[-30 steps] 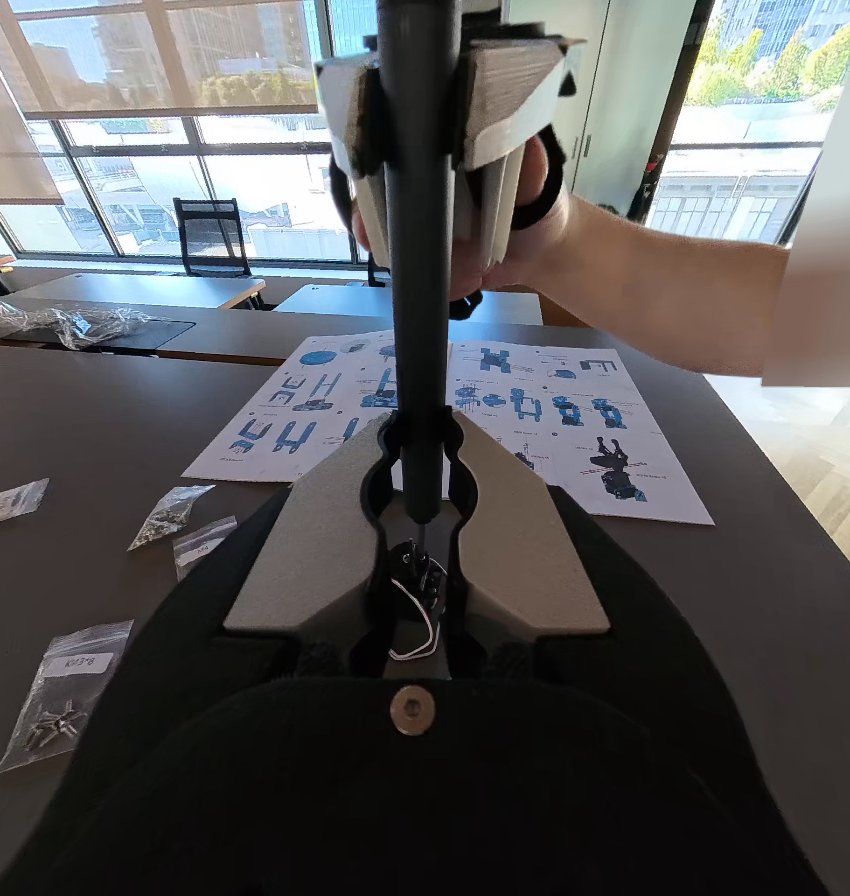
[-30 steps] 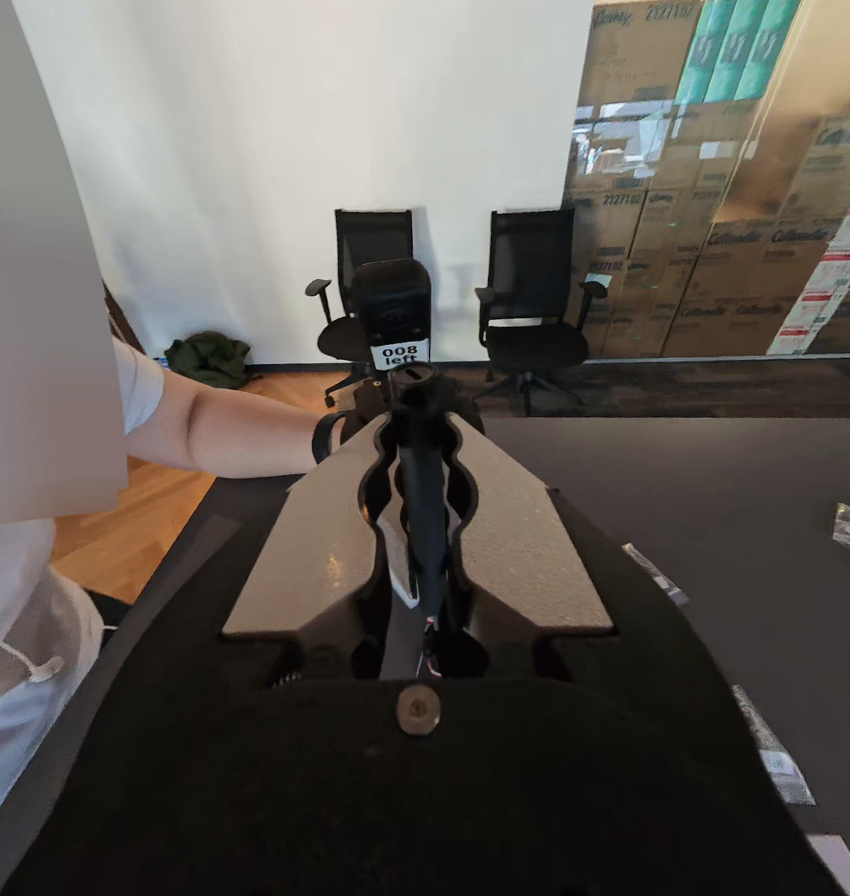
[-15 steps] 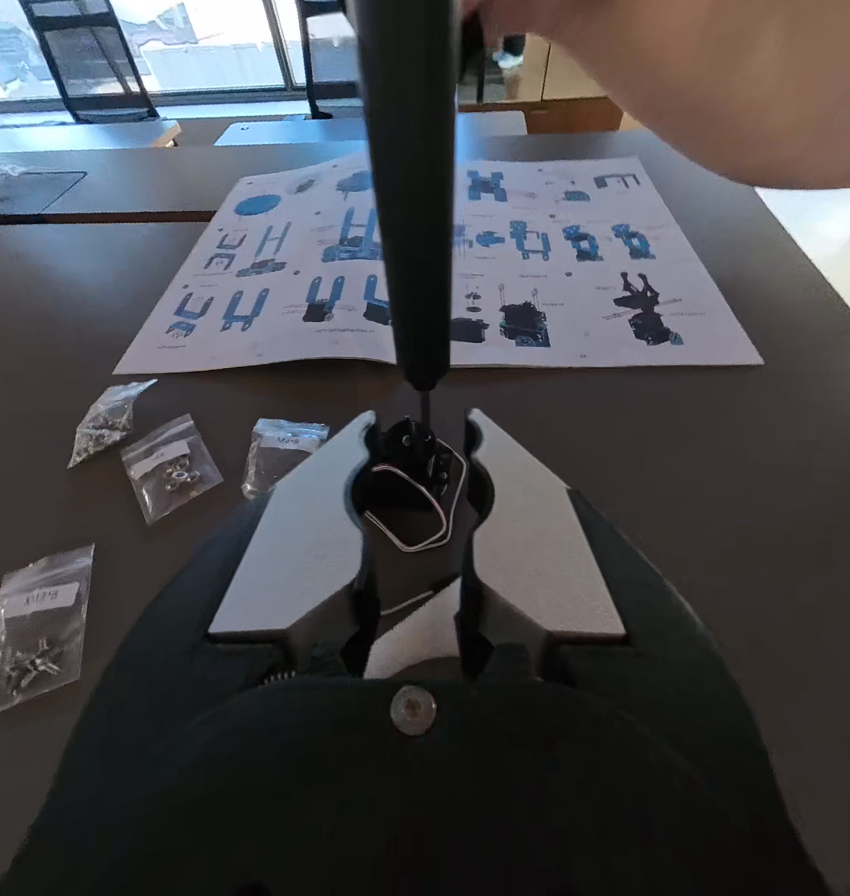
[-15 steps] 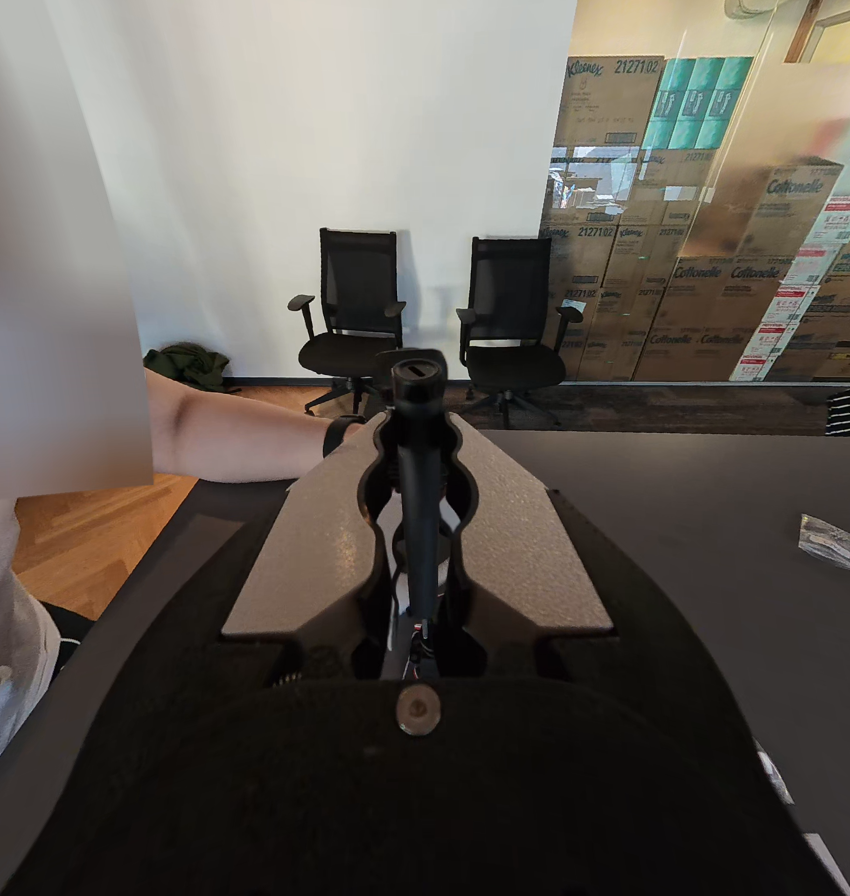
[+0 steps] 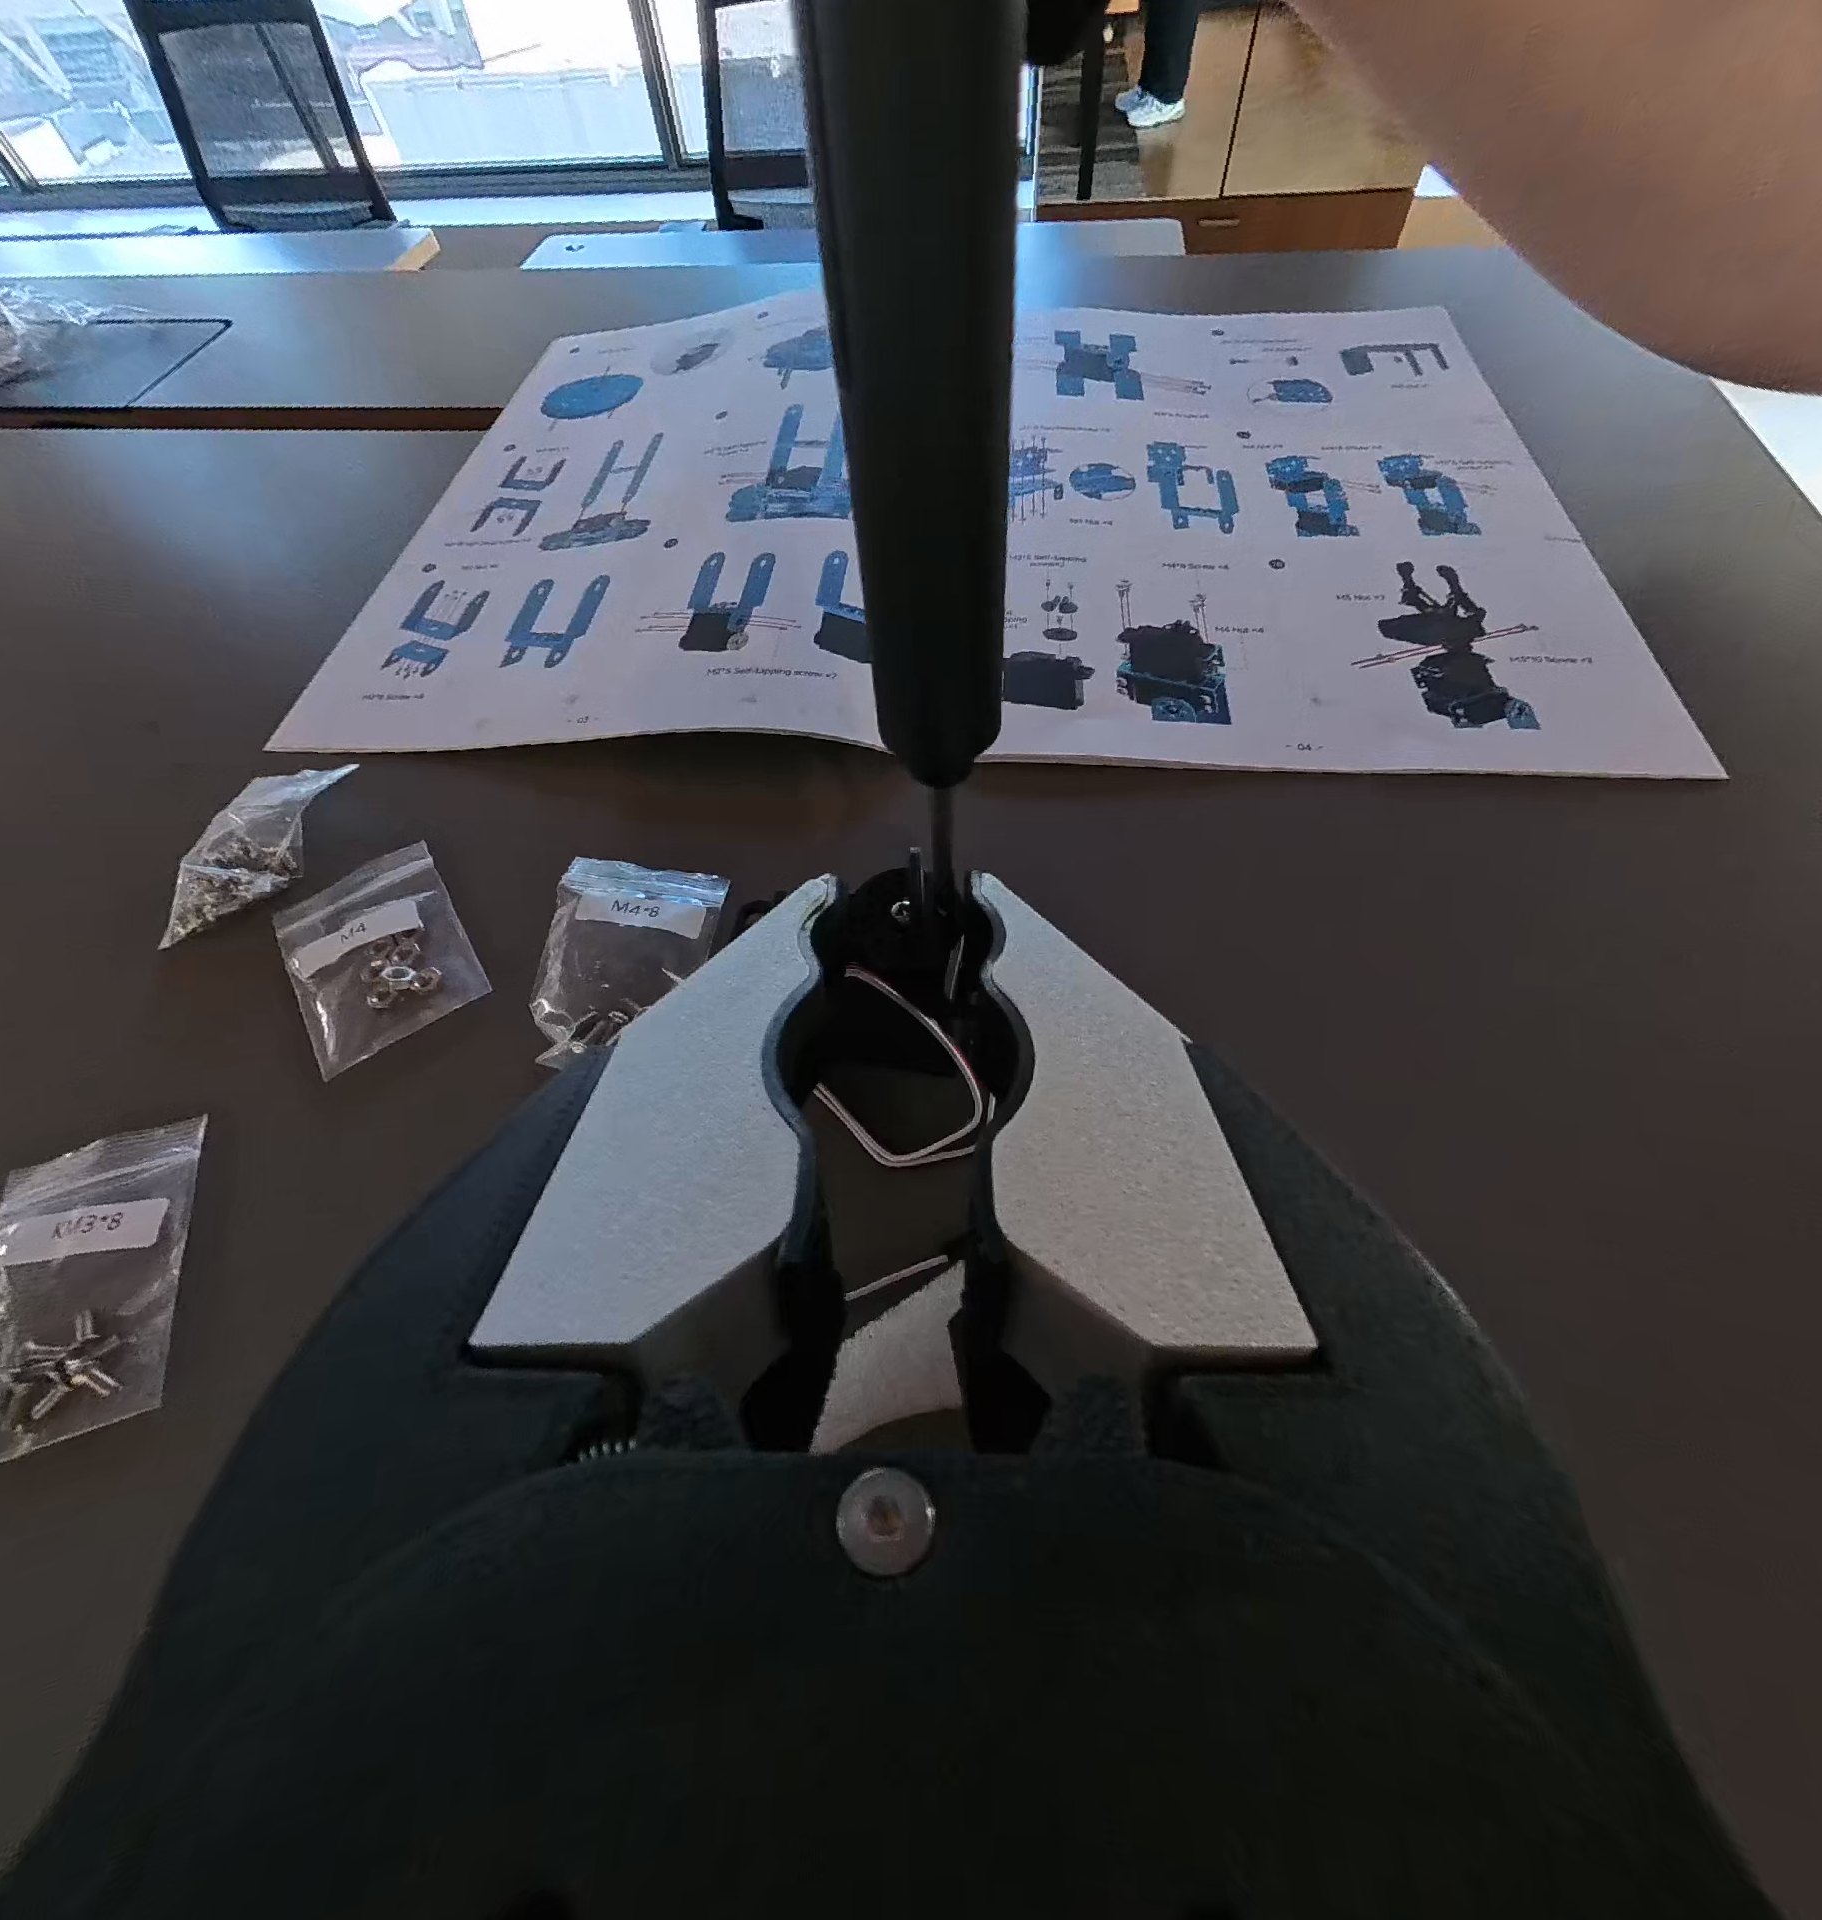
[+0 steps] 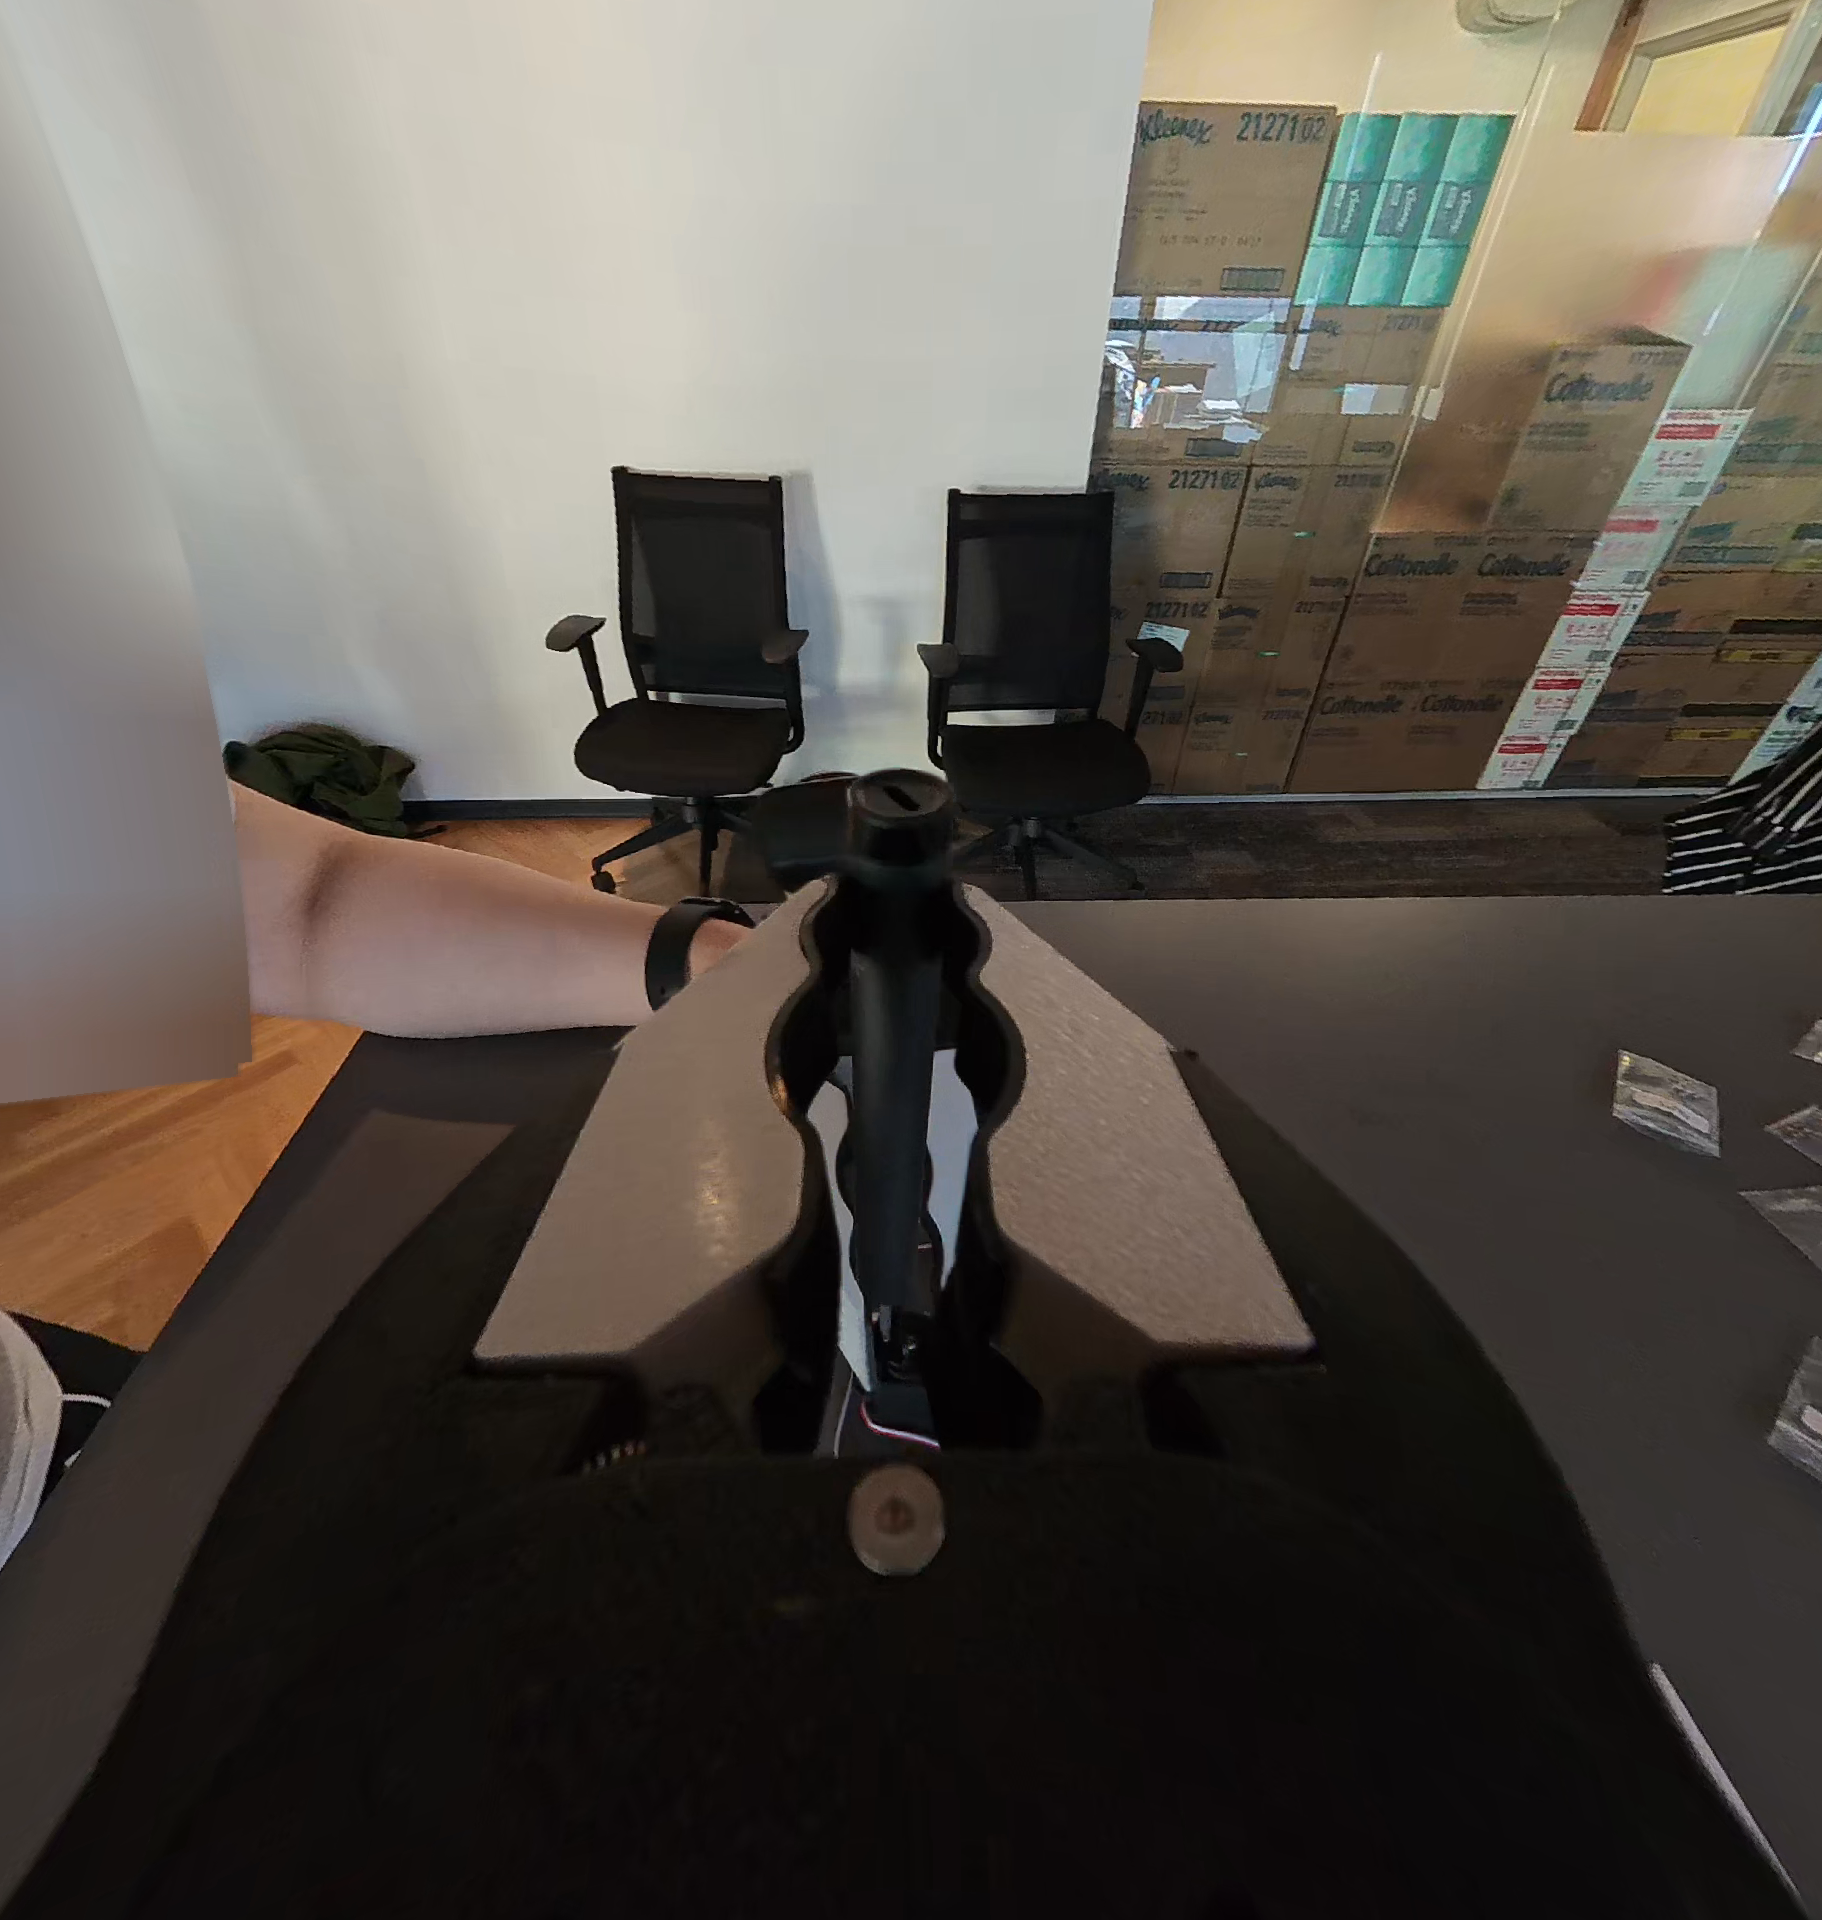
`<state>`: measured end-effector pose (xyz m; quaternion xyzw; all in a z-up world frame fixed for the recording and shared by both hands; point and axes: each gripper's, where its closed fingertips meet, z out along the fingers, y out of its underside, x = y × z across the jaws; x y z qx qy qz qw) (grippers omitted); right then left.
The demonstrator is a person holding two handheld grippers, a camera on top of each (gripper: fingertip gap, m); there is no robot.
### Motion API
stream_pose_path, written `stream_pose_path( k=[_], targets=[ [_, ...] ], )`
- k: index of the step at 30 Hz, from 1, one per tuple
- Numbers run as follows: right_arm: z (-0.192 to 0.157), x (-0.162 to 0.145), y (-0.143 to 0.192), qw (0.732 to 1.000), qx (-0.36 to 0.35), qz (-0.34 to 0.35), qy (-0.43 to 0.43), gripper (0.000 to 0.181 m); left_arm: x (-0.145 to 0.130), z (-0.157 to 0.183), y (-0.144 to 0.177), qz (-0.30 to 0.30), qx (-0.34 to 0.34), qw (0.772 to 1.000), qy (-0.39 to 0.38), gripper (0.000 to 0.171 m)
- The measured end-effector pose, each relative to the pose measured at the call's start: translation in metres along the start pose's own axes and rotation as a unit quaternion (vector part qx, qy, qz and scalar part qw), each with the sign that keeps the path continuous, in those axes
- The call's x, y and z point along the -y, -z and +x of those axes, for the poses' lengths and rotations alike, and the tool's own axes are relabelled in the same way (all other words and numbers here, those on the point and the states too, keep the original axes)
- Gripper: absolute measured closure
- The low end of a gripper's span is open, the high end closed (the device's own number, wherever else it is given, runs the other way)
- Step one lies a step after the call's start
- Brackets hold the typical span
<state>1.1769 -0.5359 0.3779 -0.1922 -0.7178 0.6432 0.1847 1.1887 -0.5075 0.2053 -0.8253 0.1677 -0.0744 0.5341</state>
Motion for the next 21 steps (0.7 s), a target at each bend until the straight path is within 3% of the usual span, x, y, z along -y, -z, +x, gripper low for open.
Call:
stream_pose_path(
  k=[10, 21],
  targets=[
    [0.007, 0.000, 0.004, 0.992, -0.125, 0.012, -0.005, 0.166, 0.000, 0.000, -0.001, 0.000, 0.009, 1.000, 0.001, 0.151],
    [0.010, 0.000, 0.002, 0.953, -0.302, 0.004, 0.002, 0.165, 0.000, 0.000, -0.001, 0.000, 0.000, 1.000, 0.009, 0.151]
  ],
)
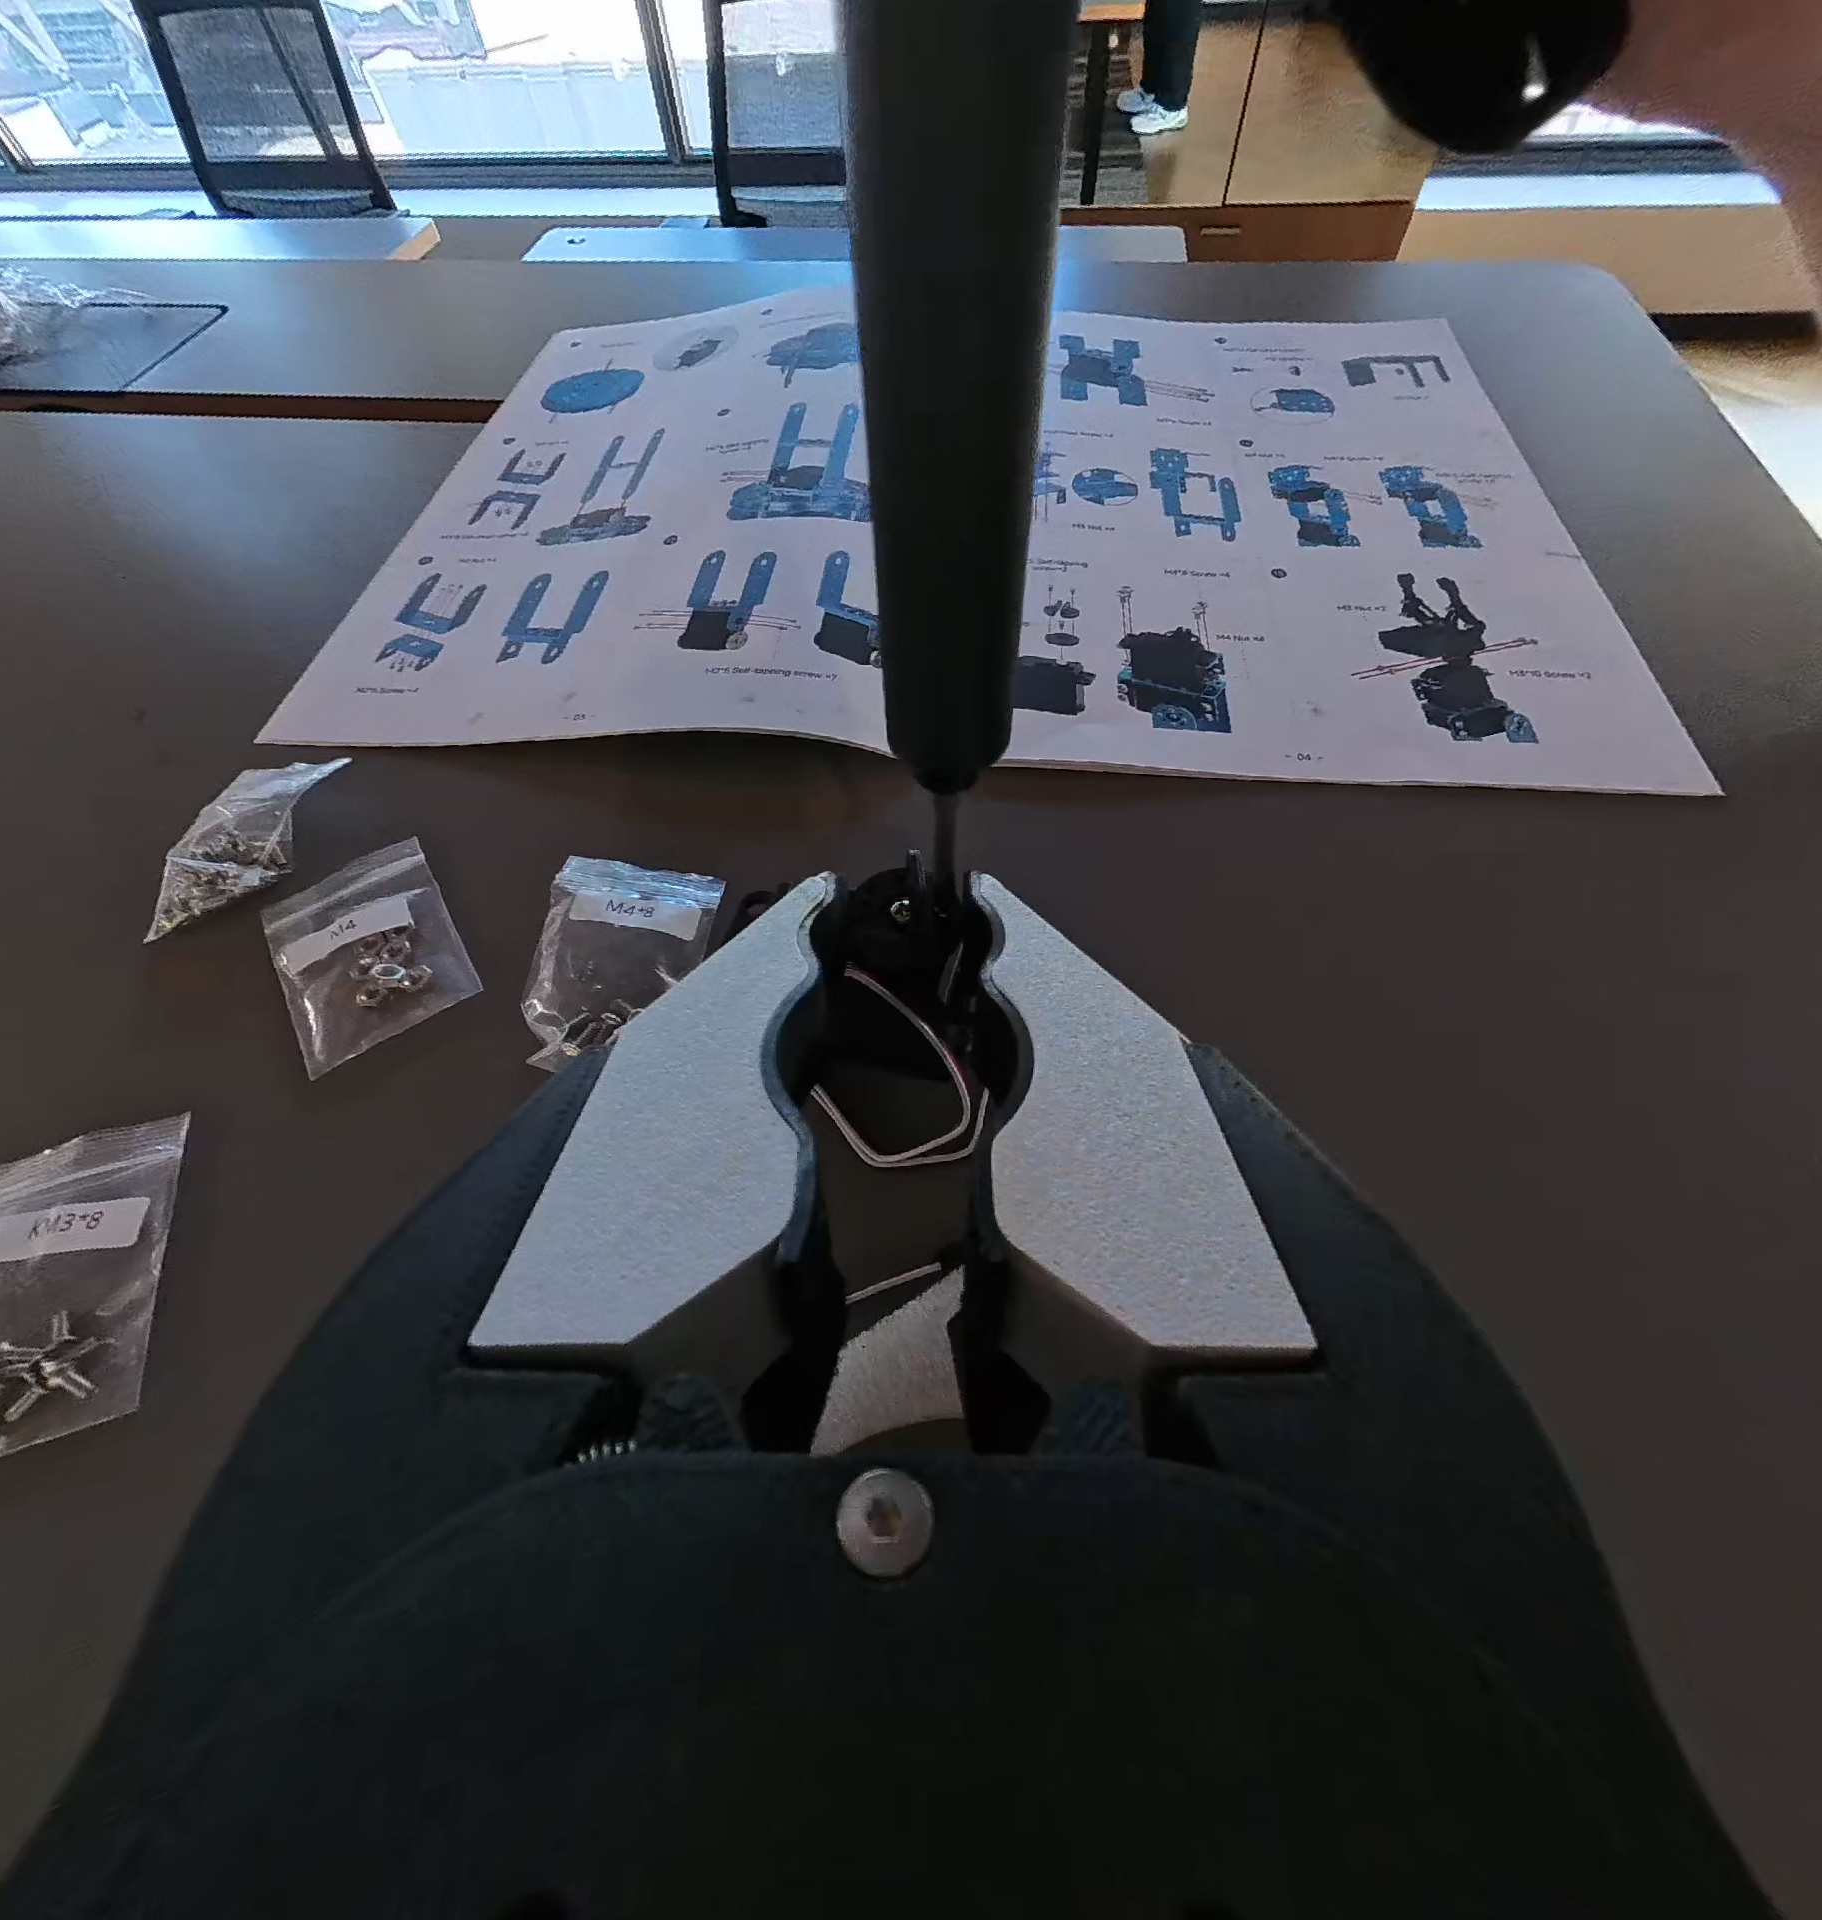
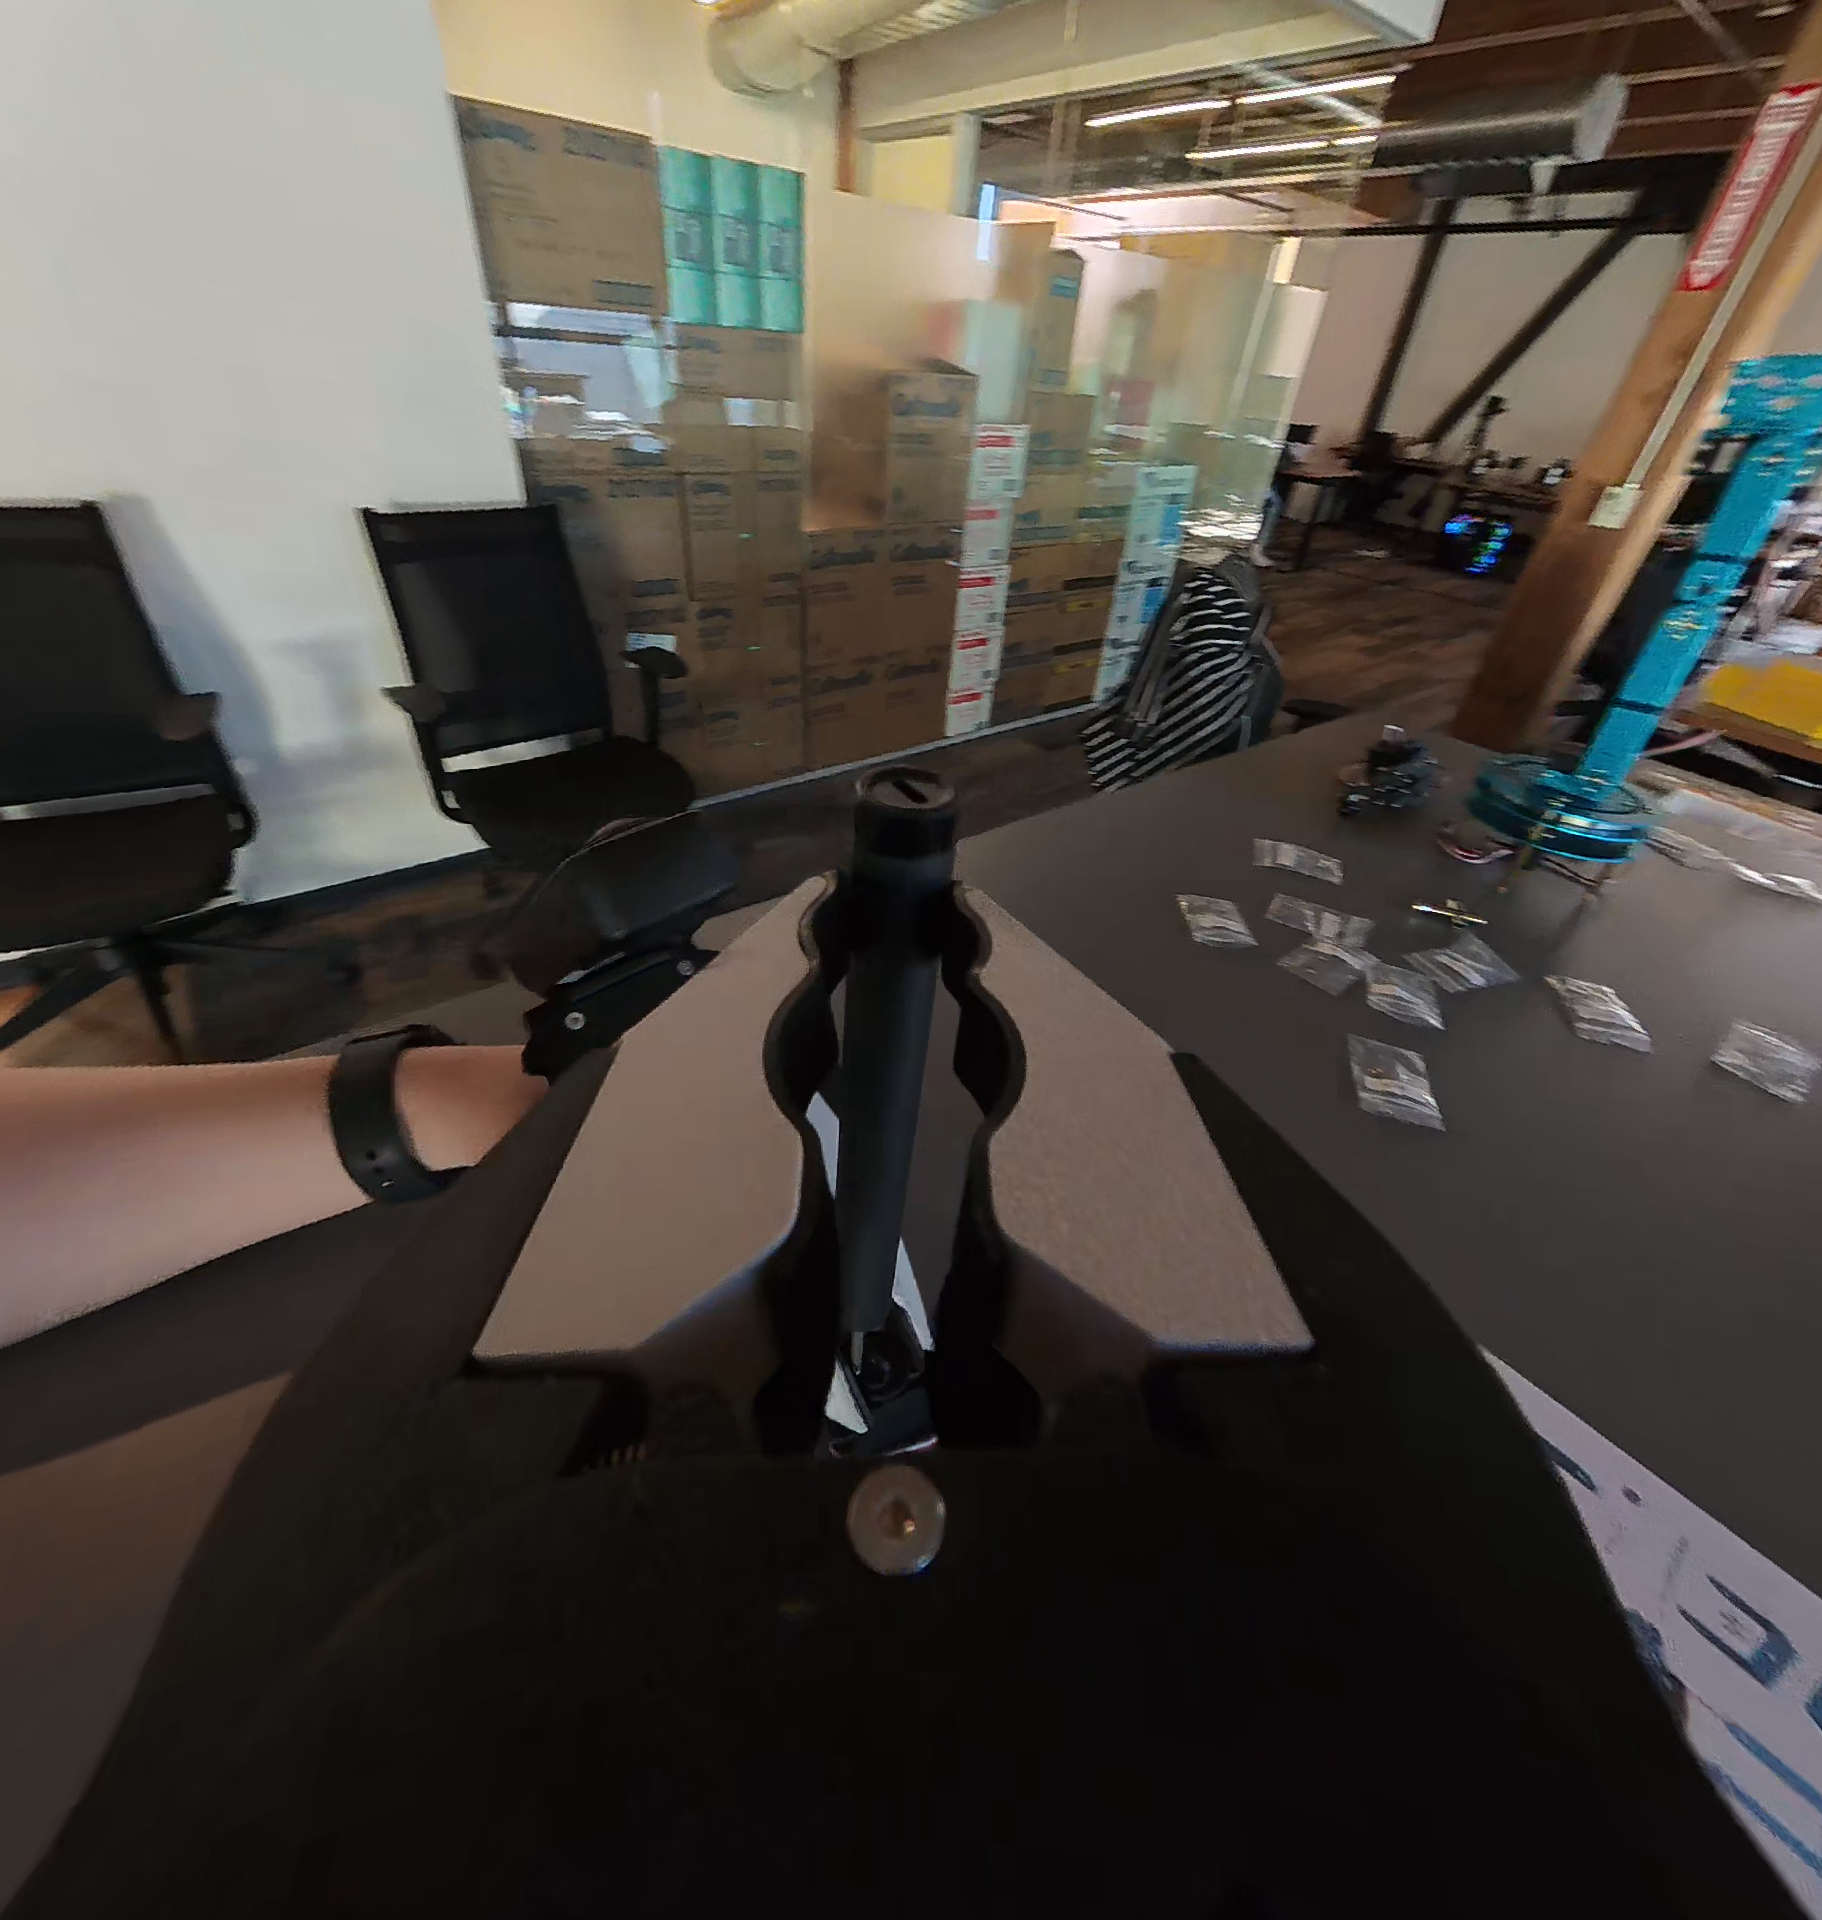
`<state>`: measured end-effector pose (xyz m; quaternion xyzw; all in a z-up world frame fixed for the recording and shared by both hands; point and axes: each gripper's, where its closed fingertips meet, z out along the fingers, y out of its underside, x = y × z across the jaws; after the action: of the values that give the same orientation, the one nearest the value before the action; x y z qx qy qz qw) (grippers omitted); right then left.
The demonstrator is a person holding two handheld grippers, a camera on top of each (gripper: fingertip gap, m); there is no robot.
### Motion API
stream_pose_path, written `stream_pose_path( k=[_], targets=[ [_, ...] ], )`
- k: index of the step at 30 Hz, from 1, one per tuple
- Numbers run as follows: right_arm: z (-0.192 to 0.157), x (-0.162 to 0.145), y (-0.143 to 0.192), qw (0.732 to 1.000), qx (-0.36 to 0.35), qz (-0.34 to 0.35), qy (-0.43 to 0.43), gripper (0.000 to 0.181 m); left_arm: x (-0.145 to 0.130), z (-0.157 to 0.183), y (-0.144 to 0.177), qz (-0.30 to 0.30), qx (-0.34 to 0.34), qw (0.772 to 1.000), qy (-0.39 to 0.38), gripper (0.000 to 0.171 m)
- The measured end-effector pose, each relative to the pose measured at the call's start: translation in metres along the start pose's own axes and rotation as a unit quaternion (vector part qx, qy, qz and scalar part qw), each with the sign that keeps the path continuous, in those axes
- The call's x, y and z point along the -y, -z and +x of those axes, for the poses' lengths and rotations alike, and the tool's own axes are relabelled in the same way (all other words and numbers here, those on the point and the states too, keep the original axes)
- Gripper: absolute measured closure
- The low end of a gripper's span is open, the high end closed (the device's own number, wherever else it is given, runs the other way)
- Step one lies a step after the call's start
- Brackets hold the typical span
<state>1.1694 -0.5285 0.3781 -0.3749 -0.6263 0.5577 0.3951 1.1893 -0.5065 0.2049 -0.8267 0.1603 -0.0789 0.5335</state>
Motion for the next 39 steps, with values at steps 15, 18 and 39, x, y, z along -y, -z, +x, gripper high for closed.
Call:
stream_pose_path(
  k=[15, 18, 39],
  targets=[
    [0.016, -0.003, 0.006, 0.950, -0.310, -0.021, -0.024, 0.165, 0.000, -0.001, -0.001, 0.000, 0.015, 1.000, -0.017, 0.152],
    [0.015, -0.002, 0.010, 0.930, -0.367, -0.016, -0.018, 0.165, 0.000, -0.001, -0.001, -0.001, 0.021, 0.999, -0.024, 0.152],
    [0.007, -0.002, 0.007, 0.964, -0.264, -0.016, -0.024, 0.165, -0.014, -0.002, 0.024, -0.048, -0.007, 0.999, -0.026, 0.151]
  ],
)
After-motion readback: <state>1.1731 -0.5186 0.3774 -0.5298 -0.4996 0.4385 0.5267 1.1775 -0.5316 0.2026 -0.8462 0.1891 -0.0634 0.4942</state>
